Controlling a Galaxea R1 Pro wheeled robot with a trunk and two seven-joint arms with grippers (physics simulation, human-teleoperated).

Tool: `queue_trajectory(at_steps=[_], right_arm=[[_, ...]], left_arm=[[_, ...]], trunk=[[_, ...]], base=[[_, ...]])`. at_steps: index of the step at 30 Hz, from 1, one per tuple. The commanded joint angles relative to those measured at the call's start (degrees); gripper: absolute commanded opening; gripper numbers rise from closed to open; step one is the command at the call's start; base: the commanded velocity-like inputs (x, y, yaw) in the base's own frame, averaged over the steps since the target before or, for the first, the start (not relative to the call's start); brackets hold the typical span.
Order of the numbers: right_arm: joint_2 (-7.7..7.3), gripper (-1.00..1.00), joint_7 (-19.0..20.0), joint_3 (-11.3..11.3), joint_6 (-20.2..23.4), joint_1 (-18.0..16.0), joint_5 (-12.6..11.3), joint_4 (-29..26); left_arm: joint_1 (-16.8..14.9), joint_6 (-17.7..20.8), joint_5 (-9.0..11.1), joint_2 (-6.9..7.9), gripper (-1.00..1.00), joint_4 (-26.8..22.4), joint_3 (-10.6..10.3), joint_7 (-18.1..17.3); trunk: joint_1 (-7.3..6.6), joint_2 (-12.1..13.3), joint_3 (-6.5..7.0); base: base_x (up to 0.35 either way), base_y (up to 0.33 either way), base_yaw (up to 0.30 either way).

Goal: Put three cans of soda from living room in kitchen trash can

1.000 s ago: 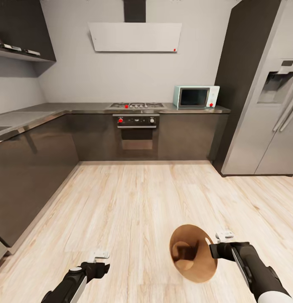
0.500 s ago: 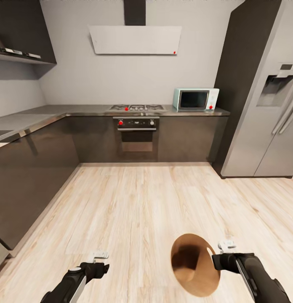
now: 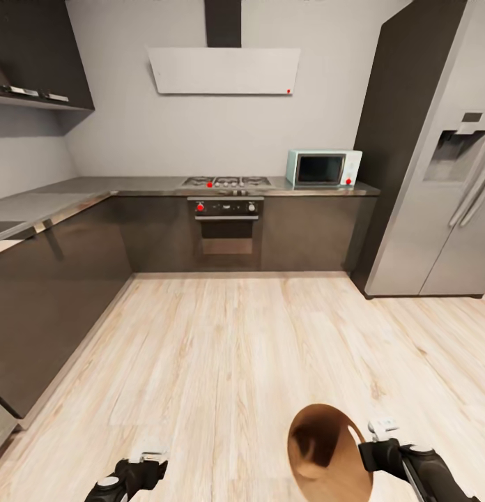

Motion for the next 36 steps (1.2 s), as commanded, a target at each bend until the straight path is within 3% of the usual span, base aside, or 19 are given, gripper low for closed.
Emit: queue_trajectory(at_steps=[1, 7, 10, 18, 20, 24, 26, 29, 36], right_arm=[[-0.23, -1.00, 0.37, 0.01, -1.09, 0.48, -0.67, 0.14], [-0.85, -1.00, 0.45, -0.01, -3.70, 4.06, -0.80, 0.44], [-0.92, -1.00, 0.43, 0.00, -7.98, 6.03, -0.93, 0.74], [-0.93, -1.00, 0.26, 0.01, -12.20, 9.55, -1.13, 1.86], [-0.95, -1.00, 0.18, -0.03, -14.23, 10.88, -1.18, 2.15], [-0.96, -1.00, 0.08, -0.39, -20.41, 12.79, -1.25, 3.71], [-0.96, -1.00, 0.11, -2.02, -21.63, 13.11, -1.26, 4.17], [-1.09, -1.00, 0.72, -6.35, -22.87, 13.41, -1.18, 4.59], [-2.02, -1.00, 1.13, -7.85, -23.62, 13.48, -1.30, 4.80]], left_arm=[[0.39, -1.91, 0.04, 0.55, 1.00, 1.41, 0.00, 0.05], [0.99, -12.83, 0.36, 2.50, 1.00, 12.52, 0.07, 0.00], [1.08, -17.30, 0.41, 3.19, 1.00, 16.76, 0.08, -0.09], [3.00, -25.68, 0.51, 5.64, 1.00, 18.94, 0.11, -0.89], [3.76, -29.15, 0.52, 5.90, 1.00, 19.08, 0.10, -2.88], [4.57, -32.07, 0.55, 6.00, 1.00, 19.13, 0.11, -4.45], [4.81, -32.55, 0.58, 6.02, 1.00, 19.14, 0.10, -4.65], [6.15, -34.27, 0.61, 6.03, 1.00, 19.12, 0.09, -5.05], [6.96, -36.23, 0.40, 6.03, 1.00, 19.14, 0.02, -5.20]], trunk=[[-0.23, 0.41, 0.19], [-1.55, 2.82, 1.27], [-2.20, 4.02, 1.81], [-3.96, 7.23, 3.24], [-4.40, 8.03, 3.60], [-5.28, 9.64, 4.32], [-5.72, 10.44, 4.68], [-6.38, 11.64, 5.22], [-7.92, 14.45, 6.48]], base=[[0.000, 0.000, 0.000], [0.000, 0.000, 0.000], [0.000, 0.000, 0.000], [0.000, 0.000, 0.000], [0.000, 0.000, 0.000], [0.000, 0.000, 0.000], [0.000, 0.000, 0.000], [0.000, 0.000, 0.000], [0.000, 0.000, 0.000]])
